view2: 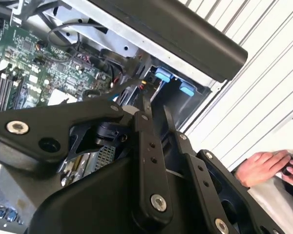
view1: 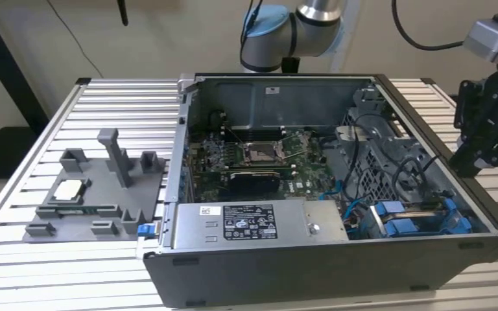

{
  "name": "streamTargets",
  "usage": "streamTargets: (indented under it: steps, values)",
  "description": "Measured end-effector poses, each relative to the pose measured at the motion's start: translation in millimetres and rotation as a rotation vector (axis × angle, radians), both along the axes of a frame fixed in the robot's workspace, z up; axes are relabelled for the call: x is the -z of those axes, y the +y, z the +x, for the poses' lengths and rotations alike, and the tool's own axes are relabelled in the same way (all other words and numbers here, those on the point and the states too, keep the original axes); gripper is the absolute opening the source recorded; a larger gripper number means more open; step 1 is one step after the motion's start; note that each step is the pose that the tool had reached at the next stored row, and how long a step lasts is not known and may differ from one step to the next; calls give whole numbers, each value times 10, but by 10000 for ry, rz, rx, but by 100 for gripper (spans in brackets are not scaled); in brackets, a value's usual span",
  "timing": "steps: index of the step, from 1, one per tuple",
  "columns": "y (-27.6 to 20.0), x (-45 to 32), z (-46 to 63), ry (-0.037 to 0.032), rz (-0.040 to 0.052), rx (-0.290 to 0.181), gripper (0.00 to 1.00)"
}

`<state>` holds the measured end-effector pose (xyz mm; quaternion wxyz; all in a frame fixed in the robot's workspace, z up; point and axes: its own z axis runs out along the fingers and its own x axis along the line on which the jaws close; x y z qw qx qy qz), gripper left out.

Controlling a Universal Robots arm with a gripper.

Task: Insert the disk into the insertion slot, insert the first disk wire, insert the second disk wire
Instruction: 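Insert the first disk wire, then insert the second disk wire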

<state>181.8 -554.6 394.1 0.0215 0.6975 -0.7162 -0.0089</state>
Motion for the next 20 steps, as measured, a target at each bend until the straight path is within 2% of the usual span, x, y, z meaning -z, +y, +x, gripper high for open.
streamTargets:
  steps: [1,3,4,5,6,8,14,18,20]
  values:
    - [23,-1,0,0,1,1,26]
    - [111,-1,1,0,0,-1,26]
    - [160,0,1,0,1,-1,26]
    - [244,0,42,0,25,0,26]
    - [245,3,98,0,50,-1,26]
    - [244,15,146,0,76,-3,26]
    - [245,91,195,0,99,-5,26]
    - [243,106,204,1,56,-4,26]
    - [243,118,206,1,85,-5,26]
